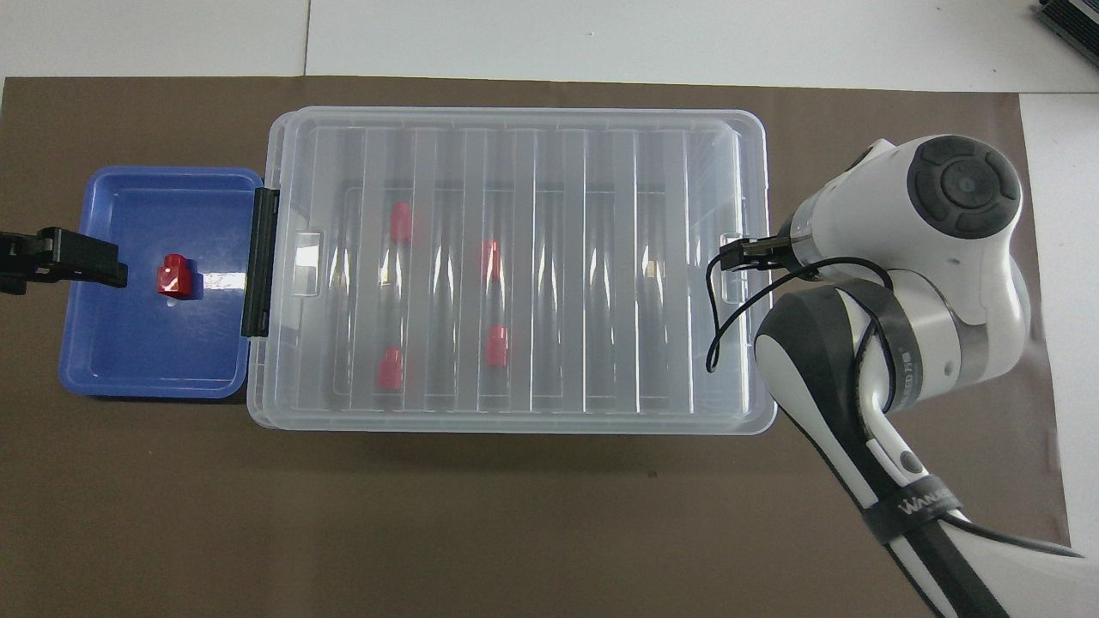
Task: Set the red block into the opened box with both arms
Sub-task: 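Reach the right gripper to the lid edge farthest from the blue tray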
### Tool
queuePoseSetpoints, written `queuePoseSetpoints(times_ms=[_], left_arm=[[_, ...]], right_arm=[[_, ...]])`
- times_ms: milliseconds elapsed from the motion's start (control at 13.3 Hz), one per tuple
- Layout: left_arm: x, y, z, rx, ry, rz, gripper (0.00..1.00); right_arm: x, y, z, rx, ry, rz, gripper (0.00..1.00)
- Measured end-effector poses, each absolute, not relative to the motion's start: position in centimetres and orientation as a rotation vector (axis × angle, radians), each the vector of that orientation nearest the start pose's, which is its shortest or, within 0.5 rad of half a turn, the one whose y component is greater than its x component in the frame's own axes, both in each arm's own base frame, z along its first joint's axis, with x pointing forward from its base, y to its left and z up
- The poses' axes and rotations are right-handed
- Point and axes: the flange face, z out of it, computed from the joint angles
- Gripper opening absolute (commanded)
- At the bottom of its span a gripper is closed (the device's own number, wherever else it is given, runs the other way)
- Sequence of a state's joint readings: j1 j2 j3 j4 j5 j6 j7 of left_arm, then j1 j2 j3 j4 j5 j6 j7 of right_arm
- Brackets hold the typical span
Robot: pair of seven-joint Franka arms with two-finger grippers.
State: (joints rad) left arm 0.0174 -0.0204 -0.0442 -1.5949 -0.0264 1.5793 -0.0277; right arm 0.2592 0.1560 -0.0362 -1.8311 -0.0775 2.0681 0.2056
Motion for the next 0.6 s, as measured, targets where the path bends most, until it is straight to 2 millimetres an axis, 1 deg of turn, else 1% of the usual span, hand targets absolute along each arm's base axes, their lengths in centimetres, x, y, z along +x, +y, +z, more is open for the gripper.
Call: queuePoseSetpoints(times_ms=[377, 603], left_arm=[[54.85, -1.68, 62.56, -3.167, -0.004, -0.009, 1.0], [54.85, -1.59, 62.56, -3.167, -0.007, -0.009, 1.0]], right_arm=[[59.76, 12.85, 45.56, -3.239, -0.122, -0.177, 1.0], [59.88, 12.24, 45.63, -3.255, -0.122, -0.183, 1.0]])
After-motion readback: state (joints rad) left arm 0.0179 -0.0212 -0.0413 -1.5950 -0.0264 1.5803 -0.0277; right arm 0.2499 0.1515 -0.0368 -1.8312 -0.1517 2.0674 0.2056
